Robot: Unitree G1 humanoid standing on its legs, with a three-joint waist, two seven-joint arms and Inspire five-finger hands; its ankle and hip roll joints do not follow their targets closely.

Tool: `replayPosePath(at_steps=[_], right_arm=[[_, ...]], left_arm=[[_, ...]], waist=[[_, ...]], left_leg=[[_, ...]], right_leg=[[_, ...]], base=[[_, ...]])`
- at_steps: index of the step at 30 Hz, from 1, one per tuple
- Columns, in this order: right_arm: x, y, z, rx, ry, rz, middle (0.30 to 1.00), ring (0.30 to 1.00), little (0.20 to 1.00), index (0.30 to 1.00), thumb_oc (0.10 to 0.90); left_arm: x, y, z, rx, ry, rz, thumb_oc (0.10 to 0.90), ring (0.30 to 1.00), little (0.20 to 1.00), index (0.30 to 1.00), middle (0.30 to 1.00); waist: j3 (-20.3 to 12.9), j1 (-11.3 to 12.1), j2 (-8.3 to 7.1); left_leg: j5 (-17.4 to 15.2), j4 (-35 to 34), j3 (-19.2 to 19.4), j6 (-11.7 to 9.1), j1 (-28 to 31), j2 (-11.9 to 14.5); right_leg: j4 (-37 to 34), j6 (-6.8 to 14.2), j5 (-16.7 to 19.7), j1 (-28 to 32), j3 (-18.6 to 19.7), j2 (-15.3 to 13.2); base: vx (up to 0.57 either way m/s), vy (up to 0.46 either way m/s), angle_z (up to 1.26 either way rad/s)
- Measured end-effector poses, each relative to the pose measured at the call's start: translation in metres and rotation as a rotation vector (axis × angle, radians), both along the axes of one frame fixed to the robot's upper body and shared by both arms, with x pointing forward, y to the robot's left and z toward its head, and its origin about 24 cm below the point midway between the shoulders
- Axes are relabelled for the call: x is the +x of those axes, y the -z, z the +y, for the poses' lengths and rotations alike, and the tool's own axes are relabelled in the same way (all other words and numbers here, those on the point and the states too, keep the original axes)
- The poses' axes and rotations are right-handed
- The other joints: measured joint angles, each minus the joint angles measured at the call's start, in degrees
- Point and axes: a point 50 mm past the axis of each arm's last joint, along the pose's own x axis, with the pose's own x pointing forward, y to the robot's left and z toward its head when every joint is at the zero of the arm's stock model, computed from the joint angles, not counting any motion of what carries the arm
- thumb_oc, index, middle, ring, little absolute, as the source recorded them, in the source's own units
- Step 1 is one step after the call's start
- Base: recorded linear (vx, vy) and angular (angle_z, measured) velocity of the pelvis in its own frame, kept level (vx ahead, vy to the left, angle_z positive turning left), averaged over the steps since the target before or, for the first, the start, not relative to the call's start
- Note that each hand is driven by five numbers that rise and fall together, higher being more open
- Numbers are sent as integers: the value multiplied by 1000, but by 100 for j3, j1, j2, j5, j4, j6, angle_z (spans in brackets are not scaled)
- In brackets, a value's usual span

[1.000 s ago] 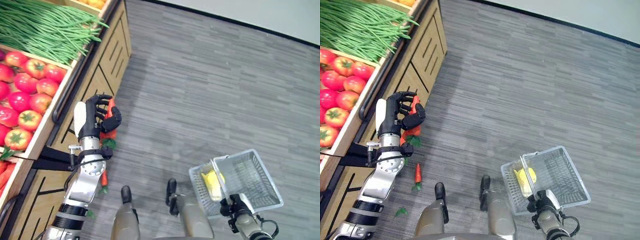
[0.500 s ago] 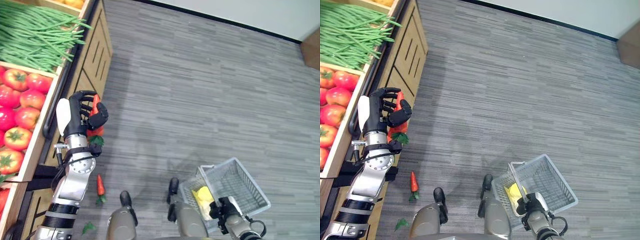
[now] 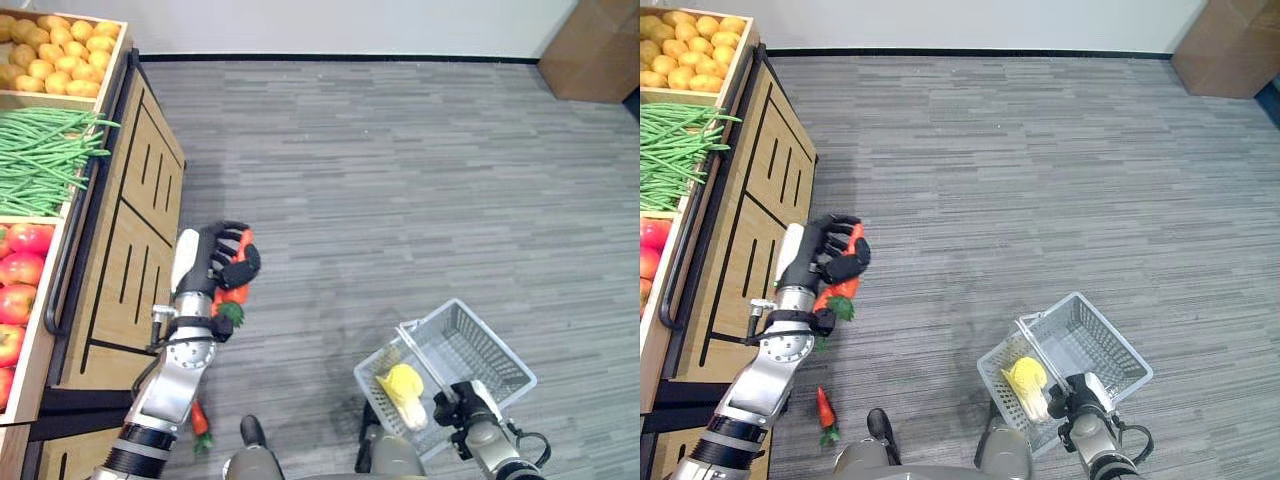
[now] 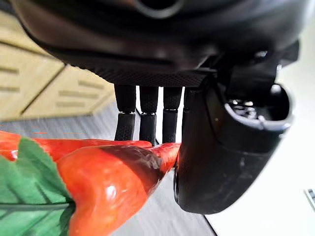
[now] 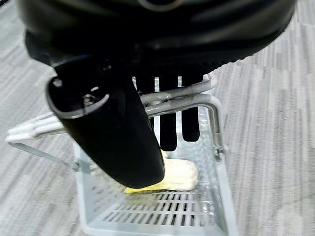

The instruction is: Get the vegetables into the basket

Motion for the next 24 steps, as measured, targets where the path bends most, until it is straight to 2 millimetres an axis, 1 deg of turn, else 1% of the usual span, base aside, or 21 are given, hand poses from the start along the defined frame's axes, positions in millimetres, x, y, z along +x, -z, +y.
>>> replayPosePath(at_steps=[3,5,7,9,10,15,19,21,24], right_arm=[[8,-6,4,3,-11,-44,300,300,300,300,400],[14,-11,6,15,-8,-75,300,300,300,300,400],[23,-18,12,40,-10,-125,300,300,300,300,400],[31,-25,18,66,-12,-168,300,300,300,300,400],[38,-32,23,97,-18,-214,300,300,300,300,400],[61,-61,45,148,-100,-372,300,300,300,300,400],[70,-78,64,180,-185,-448,300,300,300,300,400],[71,-81,67,186,-199,-459,300,300,300,300,400],[75,-86,68,152,-270,-458,300,300,300,300,400]], left_arm=[[-2,15,-7,-9,29,67,400,300,300,300,300],[-4,27,-11,-29,26,114,400,300,300,300,300],[-7,40,-11,-33,9,170,400,300,300,300,300],[-8,46,-10,-28,-5,199,400,300,300,300,300],[-9,50,-8,-4,-14,217,400,300,300,300,300],[-9,52,-6,81,-21,224,400,300,300,300,300],[-12,61,0,177,-38,268,400,300,300,300,300],[-12,62,-1,203,-30,278,400,300,300,300,300],[-13,65,-6,307,13,282,400,300,300,300,300]], waist=[[-47,-21,86],[-80,-11,196],[-138,-13,294],[-176,-9,365],[-200,-9,404],[-225,9,453],[-232,3,503],[-255,-7,540],[-254,-20,627]], left_leg=[[64,-94,-41,3,54,-1],[103,-152,-82,-1,119,8],[129,-212,-73,-7,175,9],[158,-250,-74,1,186,11],[171,-271,-66,3,206,12],[178,-275,-53,7,257,22],[174,-308,64,11,358,19],[174,-315,69,12,366,18],[174,-347,131,12,402,-1]], right_leg=[[-109,-7,47,99,-60,21],[-111,-9,44,172,-83,73],[-112,-9,38,195,-74,86],[-112,-12,36,194,-73,93],[-112,-13,36,198,-65,102],[-111,-18,35,233,-49,118],[-112,-19,33,242,50,127],[-112,-19,33,240,56,128],[-112,-16,36,224,110,120]], base=[[10,-81,8],[14,-96,8],[12,-65,-1],[14,-50,-1],[20,-50,-1],[11,-32,-1],[4,-17,-11],[-12,-10,-5],[-20,-2,-9]])
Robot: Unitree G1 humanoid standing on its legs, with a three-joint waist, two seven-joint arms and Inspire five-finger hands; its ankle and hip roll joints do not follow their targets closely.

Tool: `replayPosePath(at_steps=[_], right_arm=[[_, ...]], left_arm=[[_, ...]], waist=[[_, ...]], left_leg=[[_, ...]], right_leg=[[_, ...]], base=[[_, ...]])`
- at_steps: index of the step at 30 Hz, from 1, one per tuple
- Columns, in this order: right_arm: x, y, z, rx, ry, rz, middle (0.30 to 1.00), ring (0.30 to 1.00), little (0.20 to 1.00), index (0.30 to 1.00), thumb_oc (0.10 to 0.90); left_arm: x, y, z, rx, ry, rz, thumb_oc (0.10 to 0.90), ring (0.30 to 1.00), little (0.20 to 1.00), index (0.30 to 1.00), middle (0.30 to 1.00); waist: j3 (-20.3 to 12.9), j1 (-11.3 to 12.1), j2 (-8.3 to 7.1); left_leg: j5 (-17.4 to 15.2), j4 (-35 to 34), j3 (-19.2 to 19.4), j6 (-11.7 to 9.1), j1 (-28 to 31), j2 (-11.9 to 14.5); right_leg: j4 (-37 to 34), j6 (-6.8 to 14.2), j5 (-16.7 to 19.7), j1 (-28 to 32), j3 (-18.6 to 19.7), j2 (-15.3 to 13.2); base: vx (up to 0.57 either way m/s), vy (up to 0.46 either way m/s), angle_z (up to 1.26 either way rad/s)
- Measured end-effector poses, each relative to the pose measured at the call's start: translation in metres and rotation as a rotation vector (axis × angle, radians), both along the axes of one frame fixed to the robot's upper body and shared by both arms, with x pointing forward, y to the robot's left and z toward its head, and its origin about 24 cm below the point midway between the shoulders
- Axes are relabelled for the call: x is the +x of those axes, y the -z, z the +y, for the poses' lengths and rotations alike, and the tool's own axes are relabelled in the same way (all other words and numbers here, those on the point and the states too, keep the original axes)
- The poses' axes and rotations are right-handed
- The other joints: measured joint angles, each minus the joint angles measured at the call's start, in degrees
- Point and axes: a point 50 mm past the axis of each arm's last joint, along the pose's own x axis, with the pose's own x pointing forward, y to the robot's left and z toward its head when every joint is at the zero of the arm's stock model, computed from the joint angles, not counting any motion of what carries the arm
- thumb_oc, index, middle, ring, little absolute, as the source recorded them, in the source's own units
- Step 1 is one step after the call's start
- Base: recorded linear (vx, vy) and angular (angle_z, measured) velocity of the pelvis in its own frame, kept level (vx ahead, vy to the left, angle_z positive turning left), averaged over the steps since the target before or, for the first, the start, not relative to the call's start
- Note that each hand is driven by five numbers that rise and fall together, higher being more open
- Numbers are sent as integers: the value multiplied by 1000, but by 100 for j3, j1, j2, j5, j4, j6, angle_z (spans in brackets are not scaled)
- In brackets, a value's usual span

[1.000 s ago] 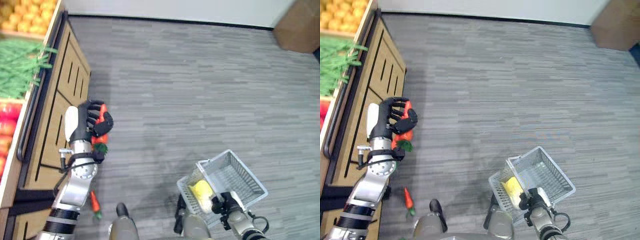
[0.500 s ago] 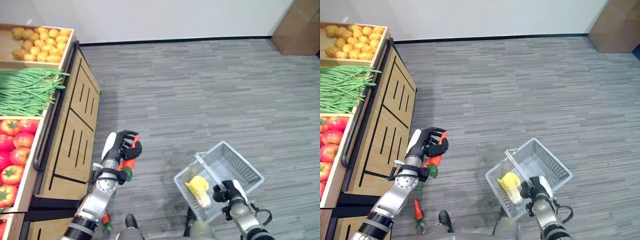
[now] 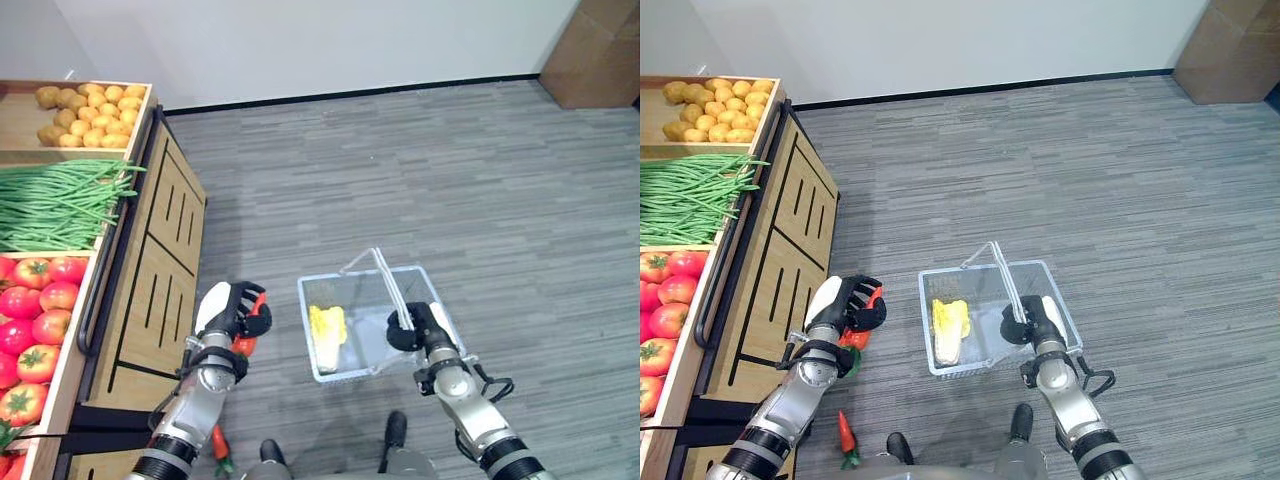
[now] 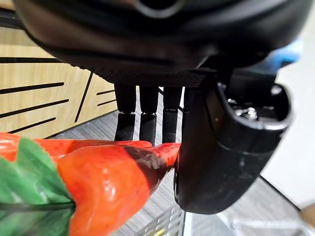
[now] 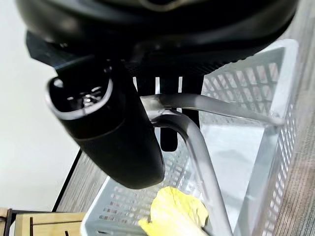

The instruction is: Get the vegetables into the basket

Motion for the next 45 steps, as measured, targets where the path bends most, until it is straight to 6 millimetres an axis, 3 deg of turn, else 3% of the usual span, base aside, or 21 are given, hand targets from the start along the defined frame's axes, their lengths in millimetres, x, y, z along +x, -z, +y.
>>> replayPosePath(at_steps=[8,15,18,31,41,42,43,45], right_arm=[[7,-3,22,-143,-287,34,300,300,300,300,400],[13,-7,33,-146,-370,43,300,300,300,300,400],[19,-13,45,-148,-437,27,300,300,300,300,400],[38,-51,99,-23,-612,-84,300,300,300,300,400],[30,-52,128,158,-697,-4,300,300,300,300,400],[28,-50,131,180,-710,16,300,300,300,300,400],[27,-50,133,195,-727,33,300,300,300,300,400],[26,-51,138,190,-756,38,300,300,300,300,400]], left_arm=[[11,15,-43,75,187,78,400,300,300,300,300],[23,10,-67,113,294,63,400,300,300,300,300],[22,22,-75,144,341,127,400,300,300,300,300],[15,56,-85,310,431,285,400,300,300,300,300],[10,68,-92,466,559,355,400,300,300,300,300],[9,71,-93,503,587,373,598,577,577,577,577],[7,73,-92,511,604,391,900,1000,1000,1000,1000],[6,74,-93,507,616,403,900,1000,1000,1000,1000]], waist=[[32,-192,293],[35,-316,379],[34,-382,422],[29,-420,562],[22,-411,574],[22,-409,574],[22,-415,574],[22,-411,574]], left_leg=[[0,-52,137,1,18,-15],[1,-82,180,2,34,-9],[1,-88,224,2,46,-11],[2,-118,316,2,59,6],[3,-121,313,2,77,11],[3,-121,313,2,84,12],[3,-121,313,2,88,13],[3,-121,312,1,88,14]], right_leg=[[1,-1,15,-111,124,6],[1,-2,12,-140,152,31],[1,-2,12,-161,188,41],[1,-13,17,-233,275,54],[3,-15,19,-209,266,66],[3,-15,19,-199,266,63],[3,-15,19,-198,265,65],[3,-16,19,-197,265,65]], base=[[-29,-9,-9],[-19,-14,-3],[-34,-19,-7],[-9,-7,-4],[0,0,0],[0,0,0],[0,0,0],[0,0,0]])
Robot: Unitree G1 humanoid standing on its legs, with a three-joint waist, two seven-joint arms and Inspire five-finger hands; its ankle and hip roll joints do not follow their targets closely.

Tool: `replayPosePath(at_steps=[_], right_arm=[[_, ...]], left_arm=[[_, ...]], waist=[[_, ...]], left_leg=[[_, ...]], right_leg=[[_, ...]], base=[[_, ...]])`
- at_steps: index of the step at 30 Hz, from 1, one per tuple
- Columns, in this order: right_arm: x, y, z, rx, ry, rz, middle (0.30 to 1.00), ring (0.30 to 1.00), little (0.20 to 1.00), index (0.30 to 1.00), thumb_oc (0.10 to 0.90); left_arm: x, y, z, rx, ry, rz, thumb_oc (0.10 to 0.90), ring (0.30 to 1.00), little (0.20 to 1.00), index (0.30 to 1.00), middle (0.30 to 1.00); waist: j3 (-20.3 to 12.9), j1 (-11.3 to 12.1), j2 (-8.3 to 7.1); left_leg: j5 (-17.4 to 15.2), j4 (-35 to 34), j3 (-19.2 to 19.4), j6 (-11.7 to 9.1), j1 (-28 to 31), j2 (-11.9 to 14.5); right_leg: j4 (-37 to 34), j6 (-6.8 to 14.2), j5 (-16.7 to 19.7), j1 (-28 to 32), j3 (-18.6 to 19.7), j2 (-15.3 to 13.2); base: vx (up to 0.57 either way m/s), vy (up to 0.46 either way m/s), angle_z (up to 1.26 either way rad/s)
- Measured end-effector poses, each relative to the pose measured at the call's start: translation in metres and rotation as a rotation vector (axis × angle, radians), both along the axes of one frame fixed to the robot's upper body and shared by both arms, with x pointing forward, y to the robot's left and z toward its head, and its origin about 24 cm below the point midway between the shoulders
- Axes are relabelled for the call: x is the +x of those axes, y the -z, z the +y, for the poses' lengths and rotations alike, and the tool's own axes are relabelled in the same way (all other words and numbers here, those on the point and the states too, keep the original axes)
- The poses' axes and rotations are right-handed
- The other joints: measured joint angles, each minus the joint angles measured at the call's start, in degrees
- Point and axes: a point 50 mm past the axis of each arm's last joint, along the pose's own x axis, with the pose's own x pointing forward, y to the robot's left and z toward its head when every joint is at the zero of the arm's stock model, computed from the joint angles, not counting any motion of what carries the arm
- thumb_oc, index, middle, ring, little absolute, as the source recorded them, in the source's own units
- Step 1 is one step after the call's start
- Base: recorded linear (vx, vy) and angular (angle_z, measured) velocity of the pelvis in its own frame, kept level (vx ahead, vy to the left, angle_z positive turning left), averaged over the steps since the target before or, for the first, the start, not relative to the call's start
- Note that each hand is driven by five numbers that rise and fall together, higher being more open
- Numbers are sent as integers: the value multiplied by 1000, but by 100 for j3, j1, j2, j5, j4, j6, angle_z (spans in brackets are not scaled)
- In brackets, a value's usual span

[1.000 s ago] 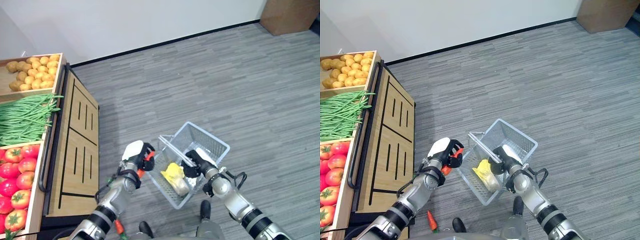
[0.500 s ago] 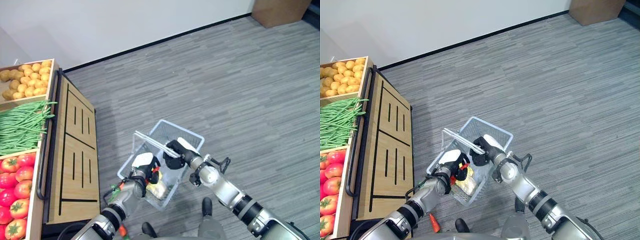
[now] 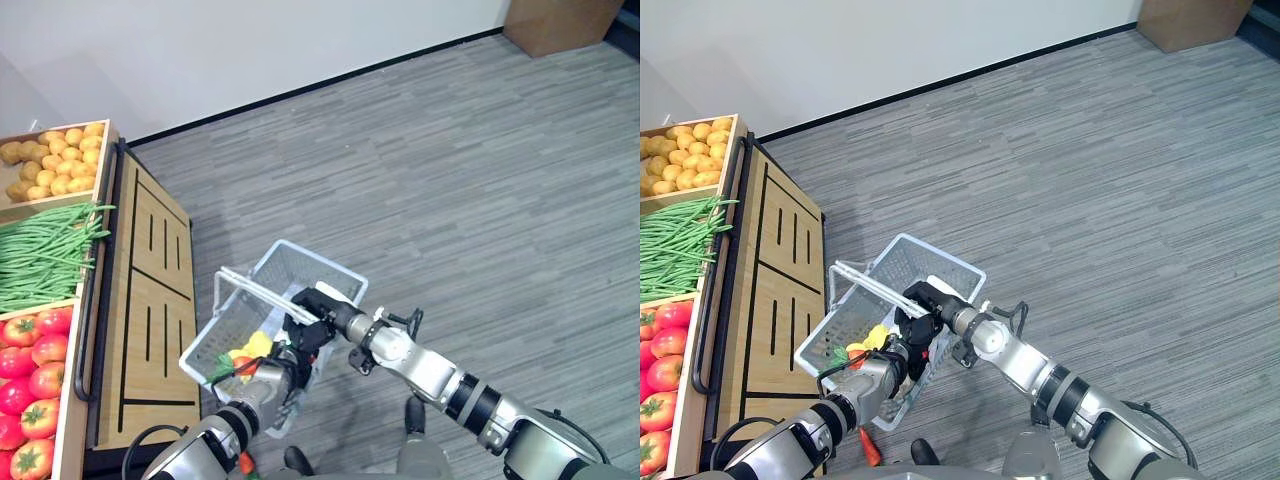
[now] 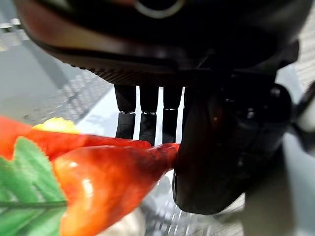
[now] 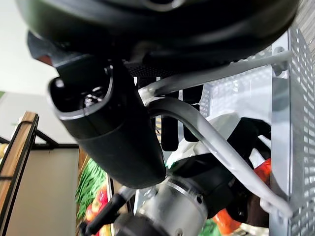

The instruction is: Get the vegetables into the basket

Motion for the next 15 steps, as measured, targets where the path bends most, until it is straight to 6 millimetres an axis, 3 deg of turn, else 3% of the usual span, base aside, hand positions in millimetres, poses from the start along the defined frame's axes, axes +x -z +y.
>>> replayPosePath(at_steps=[12,15], right_arm=[[2,-2,-2,2,5,2,300,300,300,300,400],[5,13,-5,-6,51,33,300,300,300,300,400]], left_arm=[[1,-1,-3,-3,28,-2,900,1000,1000,1000,1000],[-1,1,-4,14,51,7,900,1000,1000,1000,1000]], waist=[[-1,-22,-4],[-4,-28,-11]], left_leg=[[0,0,-7,-1,-1,-10],[0,0,-8,-1,50,-11]], right_leg=[[1,-4,3,0,-1,18],[1,-4,3,55,-8,27]], base=[[1,3,0],[0,0,0]])
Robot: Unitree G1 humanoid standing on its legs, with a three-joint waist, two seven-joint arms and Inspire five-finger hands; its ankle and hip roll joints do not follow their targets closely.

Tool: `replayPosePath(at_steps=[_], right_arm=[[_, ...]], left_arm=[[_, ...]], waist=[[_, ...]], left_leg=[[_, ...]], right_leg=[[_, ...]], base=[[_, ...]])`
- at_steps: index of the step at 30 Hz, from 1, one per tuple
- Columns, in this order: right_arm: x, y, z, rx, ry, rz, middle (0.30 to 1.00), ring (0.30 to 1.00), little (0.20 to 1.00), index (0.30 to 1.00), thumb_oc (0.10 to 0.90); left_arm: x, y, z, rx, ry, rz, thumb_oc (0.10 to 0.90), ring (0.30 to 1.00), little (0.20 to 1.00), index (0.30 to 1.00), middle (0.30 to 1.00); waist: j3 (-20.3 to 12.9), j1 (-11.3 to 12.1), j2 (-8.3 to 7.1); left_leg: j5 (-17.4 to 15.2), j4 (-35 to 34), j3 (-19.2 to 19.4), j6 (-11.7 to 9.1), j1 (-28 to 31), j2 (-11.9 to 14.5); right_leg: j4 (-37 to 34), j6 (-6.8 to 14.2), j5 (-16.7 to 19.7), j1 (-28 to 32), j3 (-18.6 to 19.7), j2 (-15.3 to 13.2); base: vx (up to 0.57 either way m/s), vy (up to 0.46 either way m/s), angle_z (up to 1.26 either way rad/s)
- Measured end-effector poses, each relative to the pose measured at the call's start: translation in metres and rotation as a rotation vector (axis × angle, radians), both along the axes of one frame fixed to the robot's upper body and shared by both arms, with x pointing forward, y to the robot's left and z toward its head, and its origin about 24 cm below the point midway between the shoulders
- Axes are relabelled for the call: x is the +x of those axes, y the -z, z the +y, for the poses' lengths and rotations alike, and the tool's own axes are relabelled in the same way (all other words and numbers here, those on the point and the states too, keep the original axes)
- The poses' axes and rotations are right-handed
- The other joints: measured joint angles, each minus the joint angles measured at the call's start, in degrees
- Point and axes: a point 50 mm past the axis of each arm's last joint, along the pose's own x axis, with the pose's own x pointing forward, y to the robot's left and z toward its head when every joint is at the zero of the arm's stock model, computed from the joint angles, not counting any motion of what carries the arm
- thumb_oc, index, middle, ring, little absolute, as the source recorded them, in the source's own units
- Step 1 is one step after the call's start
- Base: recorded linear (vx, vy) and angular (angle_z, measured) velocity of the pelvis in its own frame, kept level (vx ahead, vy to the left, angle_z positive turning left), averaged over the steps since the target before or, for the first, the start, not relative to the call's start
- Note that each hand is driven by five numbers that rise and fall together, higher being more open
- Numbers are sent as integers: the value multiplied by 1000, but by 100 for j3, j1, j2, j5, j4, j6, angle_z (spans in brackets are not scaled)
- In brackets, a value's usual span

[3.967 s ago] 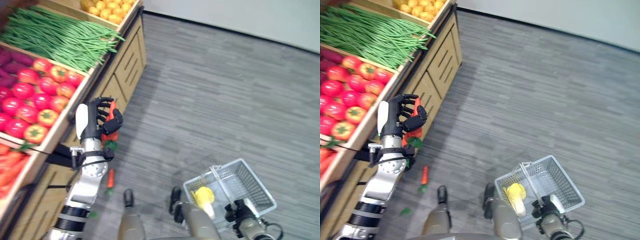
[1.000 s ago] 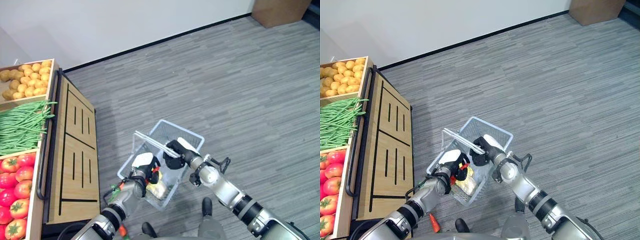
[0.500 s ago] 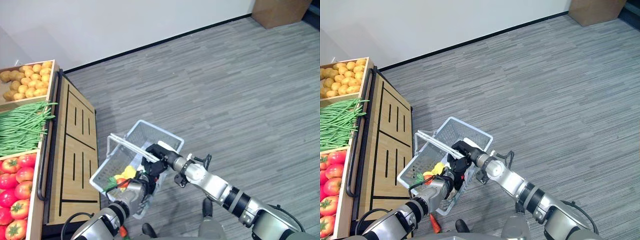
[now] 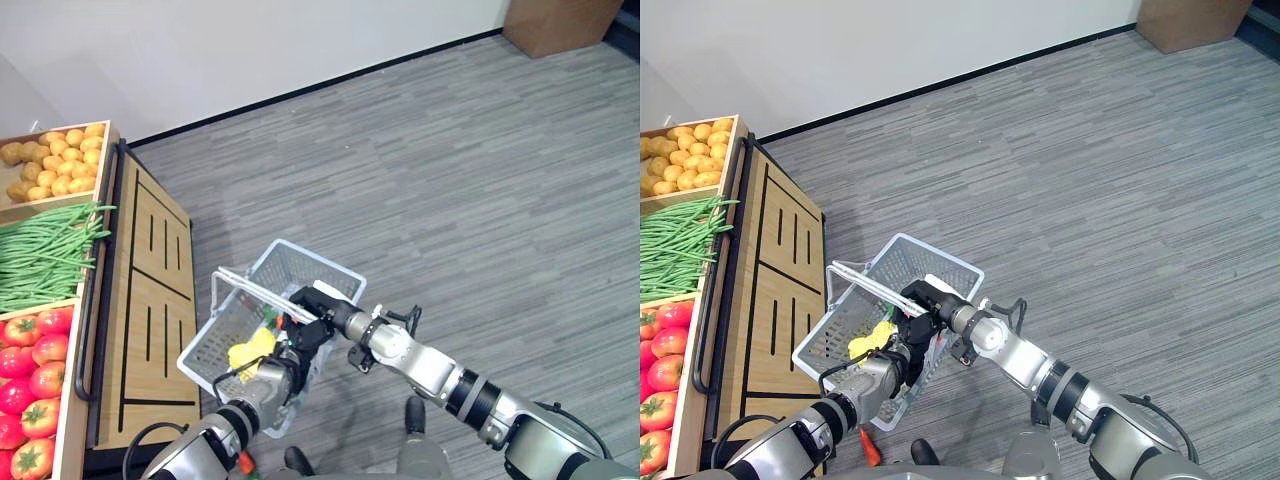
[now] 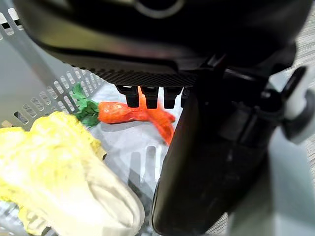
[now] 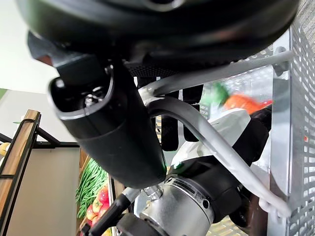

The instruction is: Get the vegetables into the basket

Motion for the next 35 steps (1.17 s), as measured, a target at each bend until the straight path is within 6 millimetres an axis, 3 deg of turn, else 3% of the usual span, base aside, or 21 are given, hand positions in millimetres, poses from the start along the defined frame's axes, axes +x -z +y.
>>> replayPosePath(at_steps=[2,5,6,7,8,12,15,18,21,24,28,33,35], right_arm=[[5,24,-13,-167,53,-16,300,300,300,300,400],[9,31,-31,-349,31,-103,300,300,300,300,400],[11,44,-55,-511,47,-118,300,300,300,300,400],[10,52,-68,-571,68,-103,300,300,300,300,400],[5,62,-95,-630,126,-57,300,300,300,300,400],[-25,87,-174,-736,404,105,300,300,300,300,400],[-36,89,-206,-820,510,147,300,300,300,300,400],[-58,91,-237,-803,683,184,300,300,300,300,400],[-75,96,-250,-853,727,236,300,300,300,300,400],[-107,107,-264,-844,813,321,300,300,300,300,400],[-139,117,-273,-860,875,420,300,300,300,300,400],[-160,131,-261,-790,930,490,300,300,300,300,400],[-174,140,-252,-759,963,559,300,300,300,300,400]], left_arm=[[-8,8,-5,-1,5,57,900,1000,1000,1000,1000],[-9,9,-7,-24,1,74,900,1000,1000,1000,1000],[-9,8,-7,-53,-15,84,900,1000,1000,1000,1000],[-8,7,-5,-66,-23,86,900,1000,1000,1000,1000],[-7,6,-3,-80,-31,96,900,1000,1000,1000,1000],[5,-16,11,-180,-72,38,900,1000,1000,1000,1000],[4,-11,34,-200,-202,65,900,1000,1000,1000,1000],[-15,6,58,-290,-416,115,900,1000,1000,1000,1000],[-35,26,79,-239,-566,197,900,1000,1000,1000,1000],[-74,50,108,-271,-847,284,900,1000,1000,1000,1000],[-104,63,126,-281,-1072,349,900,1000,1000,1000,1000],[-126,70,136,-271,-1187,379,900,1000,1000,1000,1000],[-144,77,135,-319,-1323,415,900,1000,1000,1000,1000]], waist=[[0,21,-3],[-4,32,-10],[-11,32,-24],[-12,29,-25],[-13,42,-27],[-14,180,-30],[-30,159,-51],[-53,176,-66],[-54,168,-108],[-63,198,-160],[-96,219,-195],[-205,279,-324],[-443,298,-466]], left_leg=[[0,0,-23,0,17,-3],[0,0,-68,0,27,-4],[-1,0,-82,2,63,-4],[-1,0,-82,1,65,-3],[-1,0,-86,1,70,3],[-1,3,-246,1,106,-1],[-3,3,-251,5,166,13],[-3,3,-309,4,177,17],[-4,-1,-330,6,197,21],[-2,-3,-395,2,164,8],[-29,6,-565,46,29,-11],[-34,-5,-579,53,18,-17],[-49,-5,-585,60,-18,-26]], right_leg=[[0,2,-2,29,-16,-19],[0,3,-2,75,-53,-25],[0,12,-11,125,-68,-29],[0,11,-12,128,-70,-29],[1,7,-12,139,-76,-23],[1,19,-27,280,-184,-29],[0,29,-57,337,-197,-28],[0,37,-74,392,-241,-26],[-1,41,-89,427,-273,-34],[-1,88,-132,448,-325,-52],[-1,109,-153,430,-475,-96],[-1,112,-160,424,-487,-107],[-2,129,-184,414,-505,-122]], base=[[13,26,5],[8,15,9],[7,19,4],[0,0,0],[-15,15,7],[5,9,16],[3,1,2],[-3,7,8],[6,9,6],[-29,-5,10],[6,-12,19],[36,-15,4],[73,-32,4]])
